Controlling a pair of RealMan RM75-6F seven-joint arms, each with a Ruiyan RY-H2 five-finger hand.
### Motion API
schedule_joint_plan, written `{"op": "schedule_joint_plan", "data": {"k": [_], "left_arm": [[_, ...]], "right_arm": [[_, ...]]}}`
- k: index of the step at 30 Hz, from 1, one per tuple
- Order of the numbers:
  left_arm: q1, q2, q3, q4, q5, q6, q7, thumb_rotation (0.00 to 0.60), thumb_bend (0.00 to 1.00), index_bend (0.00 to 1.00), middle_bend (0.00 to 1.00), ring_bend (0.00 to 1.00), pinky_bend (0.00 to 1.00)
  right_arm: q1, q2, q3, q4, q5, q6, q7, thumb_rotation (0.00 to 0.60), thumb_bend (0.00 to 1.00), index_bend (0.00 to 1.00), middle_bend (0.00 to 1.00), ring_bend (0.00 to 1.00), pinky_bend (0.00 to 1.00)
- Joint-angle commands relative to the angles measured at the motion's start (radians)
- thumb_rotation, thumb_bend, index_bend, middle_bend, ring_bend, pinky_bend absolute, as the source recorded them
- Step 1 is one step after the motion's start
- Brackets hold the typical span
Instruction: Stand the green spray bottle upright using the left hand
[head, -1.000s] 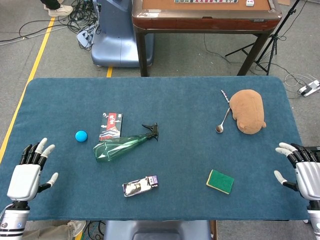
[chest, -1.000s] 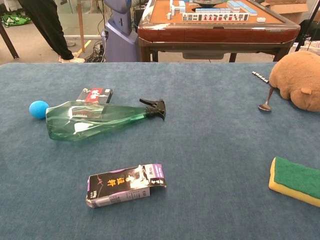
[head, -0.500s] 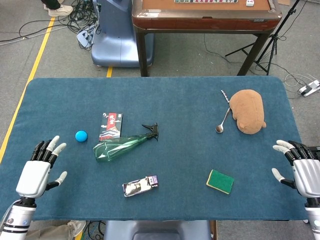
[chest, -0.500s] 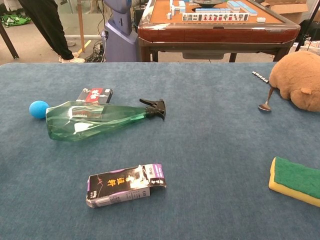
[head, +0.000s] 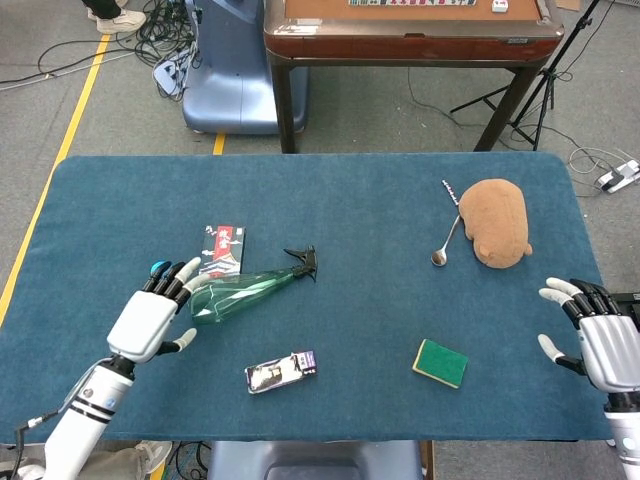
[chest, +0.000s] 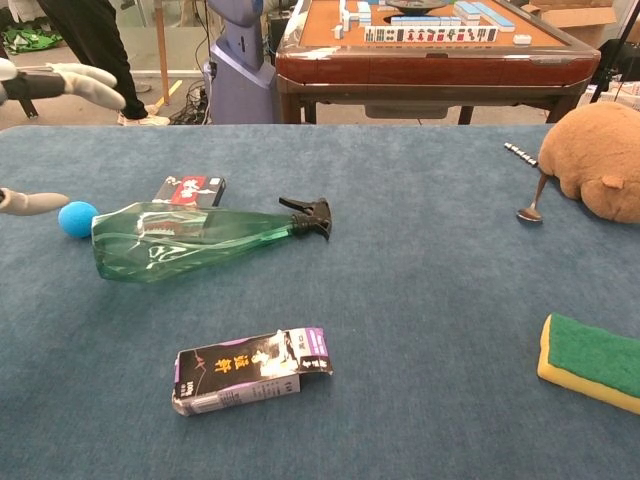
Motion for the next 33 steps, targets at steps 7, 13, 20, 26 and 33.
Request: {"op": "schedule_joint_plan", "data": {"k": [7,13,20,26,33], "left_arm": [[-0.237,-0.107,-0.081,-0.005,-0.395,-0.131,0.239,0.6,0.3,0.12,0.0,0.0,0.0],[-0.365,-0.181,-0.084,0.038,-0.612,-0.107,0.369,0.6,0.3,0.15,0.0,0.0,0.0],[-0.497,-0.256,-0.095,0.098,-0.825,-0.058,0.461,0.6,0.3,0.15,0.0,0.0,0.0],[-0.575,-0.324,-0.097,0.167,-0.927,-0.012,0.506,0.444,0.29,0.18,0.0,0.0,0.0],[-0.656,-0.409,-0.102,0.281,-1.05,0.021,0.555,0.224,0.29,0.21,0.0,0.0,0.0]], "right_arm": [[0.001,0.009,-0.002,-0.022,0.002,-0.002,-0.023,0.6,0.25,0.29,0.23,0.14,0.18],[0.004,0.012,-0.002,-0.033,0.0,-0.006,-0.036,0.6,0.25,0.29,0.23,0.14,0.18],[0.008,0.012,-0.001,-0.029,0.004,-0.012,-0.033,0.6,0.25,0.29,0.23,0.14,0.18],[0.008,0.012,-0.002,-0.023,0.009,-0.015,-0.027,0.6,0.25,0.29,0.23,0.14,0.18],[0.003,0.019,-0.004,-0.025,0.01,-0.009,-0.023,0.6,0.25,0.29,0.23,0.14,0.18]]}}
